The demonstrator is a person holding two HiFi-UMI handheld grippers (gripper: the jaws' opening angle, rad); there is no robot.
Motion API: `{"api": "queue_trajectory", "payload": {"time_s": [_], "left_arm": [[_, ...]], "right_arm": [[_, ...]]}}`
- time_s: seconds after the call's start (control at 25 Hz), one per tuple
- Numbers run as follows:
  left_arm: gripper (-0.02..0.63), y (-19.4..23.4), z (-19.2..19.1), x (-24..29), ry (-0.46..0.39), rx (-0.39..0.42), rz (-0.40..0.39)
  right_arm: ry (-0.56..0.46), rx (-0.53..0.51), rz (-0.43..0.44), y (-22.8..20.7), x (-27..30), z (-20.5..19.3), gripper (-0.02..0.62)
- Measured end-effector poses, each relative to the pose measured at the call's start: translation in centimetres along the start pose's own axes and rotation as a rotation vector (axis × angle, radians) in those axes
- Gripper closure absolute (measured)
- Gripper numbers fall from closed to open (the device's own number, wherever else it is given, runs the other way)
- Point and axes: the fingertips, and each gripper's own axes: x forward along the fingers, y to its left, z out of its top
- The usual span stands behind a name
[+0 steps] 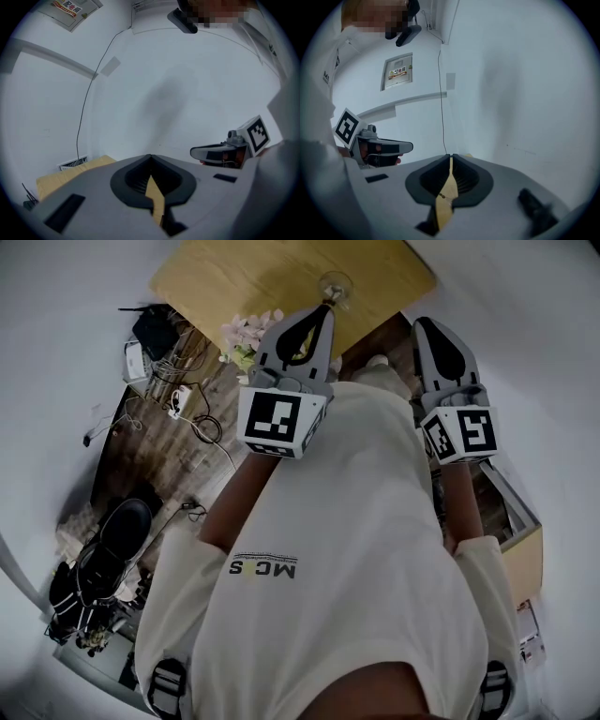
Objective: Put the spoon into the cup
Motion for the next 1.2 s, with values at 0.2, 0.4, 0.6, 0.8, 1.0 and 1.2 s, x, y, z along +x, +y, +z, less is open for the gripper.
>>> {"api": "queue_trajectory", "payload": {"time_s": [0.2, 0.4, 0.6, 0.8, 1.0, 1.2], "left_arm": [[0.594, 0.9, -0.1, 0.4, 0.001, -0.014, 0.023], [0.594, 0.4, 0.2, 1.1, 0.007, -0.015, 0.003], [0.595, -0.2, -0.3, 1.3, 0.023, -0.013, -0.036], [0.595, -0.6, -0.7, 1.7, 0.030, -0.003, -0.052], [0.594, -1.2, -0.5, 1.9, 0.024, -0.004, -0.057], [0.594, -0.9, -0.4, 1.8, 0.028, -0.007, -0.069]], "right_arm": [[0.027, -0.009, 0.017, 0.6, 0.4, 0.0, 0.557], [0.036, 0.000, 0.038, 0.7, 0.5, 0.3, 0.557], [0.072, 0.003, 0.054, 1.2, 1.2, -0.2, 0.557], [0.105, -0.013, 0.116, 2.9, 2.4, -0.7, 0.557], [0.098, -0.033, 0.164, 3.0, 1.1, -0.7, 0.558], [0.075, -0.079, 0.139, 3.0, 0.2, -0.4, 0.558]]}}
